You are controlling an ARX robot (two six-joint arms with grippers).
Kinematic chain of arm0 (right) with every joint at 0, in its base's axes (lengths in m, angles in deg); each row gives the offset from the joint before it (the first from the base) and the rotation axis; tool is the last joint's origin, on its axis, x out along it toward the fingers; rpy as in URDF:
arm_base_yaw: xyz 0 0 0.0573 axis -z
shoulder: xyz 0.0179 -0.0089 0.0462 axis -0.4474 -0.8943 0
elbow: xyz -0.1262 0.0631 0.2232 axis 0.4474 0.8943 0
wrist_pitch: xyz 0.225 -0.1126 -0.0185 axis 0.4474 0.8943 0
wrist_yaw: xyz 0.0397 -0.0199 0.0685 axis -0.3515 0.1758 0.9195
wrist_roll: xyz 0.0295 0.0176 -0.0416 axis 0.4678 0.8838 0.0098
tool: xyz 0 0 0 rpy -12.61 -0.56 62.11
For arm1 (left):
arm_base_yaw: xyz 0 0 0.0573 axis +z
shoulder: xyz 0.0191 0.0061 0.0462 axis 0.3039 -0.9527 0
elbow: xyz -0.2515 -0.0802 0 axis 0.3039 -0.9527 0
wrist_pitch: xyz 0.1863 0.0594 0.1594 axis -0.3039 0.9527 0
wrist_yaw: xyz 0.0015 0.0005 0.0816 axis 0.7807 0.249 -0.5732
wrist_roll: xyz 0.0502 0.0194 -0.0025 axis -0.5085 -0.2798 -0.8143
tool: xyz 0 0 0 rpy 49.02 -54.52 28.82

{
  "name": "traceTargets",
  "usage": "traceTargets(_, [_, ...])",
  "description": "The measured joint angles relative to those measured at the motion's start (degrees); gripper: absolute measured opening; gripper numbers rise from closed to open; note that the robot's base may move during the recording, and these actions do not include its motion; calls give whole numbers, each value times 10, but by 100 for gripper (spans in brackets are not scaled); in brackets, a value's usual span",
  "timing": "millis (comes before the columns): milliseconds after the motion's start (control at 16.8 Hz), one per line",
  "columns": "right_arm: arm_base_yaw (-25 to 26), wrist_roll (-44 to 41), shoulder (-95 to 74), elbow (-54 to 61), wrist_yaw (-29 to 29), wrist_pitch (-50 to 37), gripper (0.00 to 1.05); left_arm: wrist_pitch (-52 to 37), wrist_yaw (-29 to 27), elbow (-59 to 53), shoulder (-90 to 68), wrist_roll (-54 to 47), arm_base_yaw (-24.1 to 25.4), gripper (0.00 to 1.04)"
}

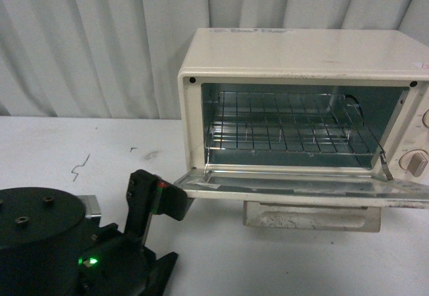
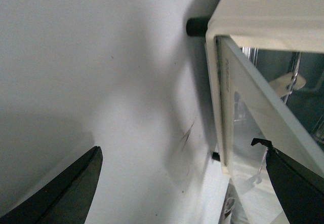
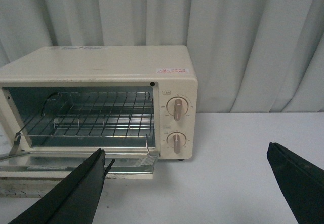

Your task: Open oven

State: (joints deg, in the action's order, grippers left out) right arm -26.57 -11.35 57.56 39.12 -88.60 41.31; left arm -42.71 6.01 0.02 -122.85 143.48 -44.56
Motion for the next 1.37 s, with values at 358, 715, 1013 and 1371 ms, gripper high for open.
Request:
traceTargets(358, [0,0,0,0,0,0,98,-14,19,-100,35,12,75,98])
traceTargets(715, [0,0,0,0,0,0,98,-1,109,-236,221,-50,199,98])
traceTargets(1013, [0,0,0,0,0,0,98,430,235,-208,710,-181,393,98])
traceTargets(1371, [0,0,0,0,0,0,98,548,177,-186,988,-673,439,58])
